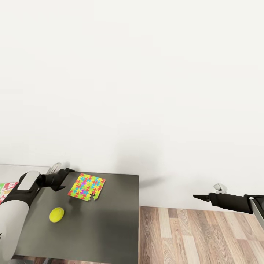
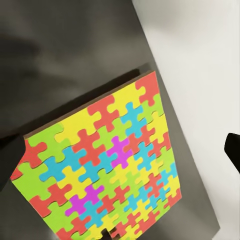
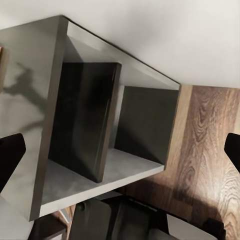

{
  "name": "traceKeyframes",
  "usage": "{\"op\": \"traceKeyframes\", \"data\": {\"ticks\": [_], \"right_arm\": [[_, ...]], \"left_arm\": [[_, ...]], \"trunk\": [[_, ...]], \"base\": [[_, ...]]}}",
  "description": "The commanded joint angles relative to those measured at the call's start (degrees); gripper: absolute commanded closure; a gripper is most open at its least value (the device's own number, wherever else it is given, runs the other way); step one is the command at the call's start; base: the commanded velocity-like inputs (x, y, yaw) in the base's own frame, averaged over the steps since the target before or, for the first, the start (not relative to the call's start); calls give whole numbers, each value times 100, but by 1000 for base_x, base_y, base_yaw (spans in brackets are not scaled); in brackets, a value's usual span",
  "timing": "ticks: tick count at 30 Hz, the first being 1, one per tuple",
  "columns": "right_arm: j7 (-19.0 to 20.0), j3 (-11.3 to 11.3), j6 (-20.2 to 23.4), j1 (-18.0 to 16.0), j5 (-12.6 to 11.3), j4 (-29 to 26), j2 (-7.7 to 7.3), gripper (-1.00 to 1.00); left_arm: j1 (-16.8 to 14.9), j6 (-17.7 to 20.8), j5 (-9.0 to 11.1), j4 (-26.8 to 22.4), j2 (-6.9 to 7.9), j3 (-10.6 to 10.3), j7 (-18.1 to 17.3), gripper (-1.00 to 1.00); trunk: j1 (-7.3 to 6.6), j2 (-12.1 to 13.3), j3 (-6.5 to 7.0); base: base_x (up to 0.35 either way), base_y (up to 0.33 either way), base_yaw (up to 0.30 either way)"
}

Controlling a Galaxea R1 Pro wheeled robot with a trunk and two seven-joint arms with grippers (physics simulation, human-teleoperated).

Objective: Put all the toys in the child's room - the three board games (two on the bed and one on the table), the two jigsaw puzzles on the table, and the tennis ball on the table - inside the toy box on the table in the child's room.

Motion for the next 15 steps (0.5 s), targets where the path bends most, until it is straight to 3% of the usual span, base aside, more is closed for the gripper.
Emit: {"op": "traceKeyframes", "data": {"ticks": [1, 15], "right_arm": [[8, -3, 31, -4, -16, 0, -1, -100], [16, 27, 40, -36, -23, 42, -9, -100]], "left_arm": [[-5, 19, 60, -5, -2, 15, 58, -100], [-160, -84, -33, 21, 19, -23, 64, -100]], "trunk": [[3, -11, -16], [3, -11, -126]], "base": [[0, 0, 54], [0, 0, 86]]}}
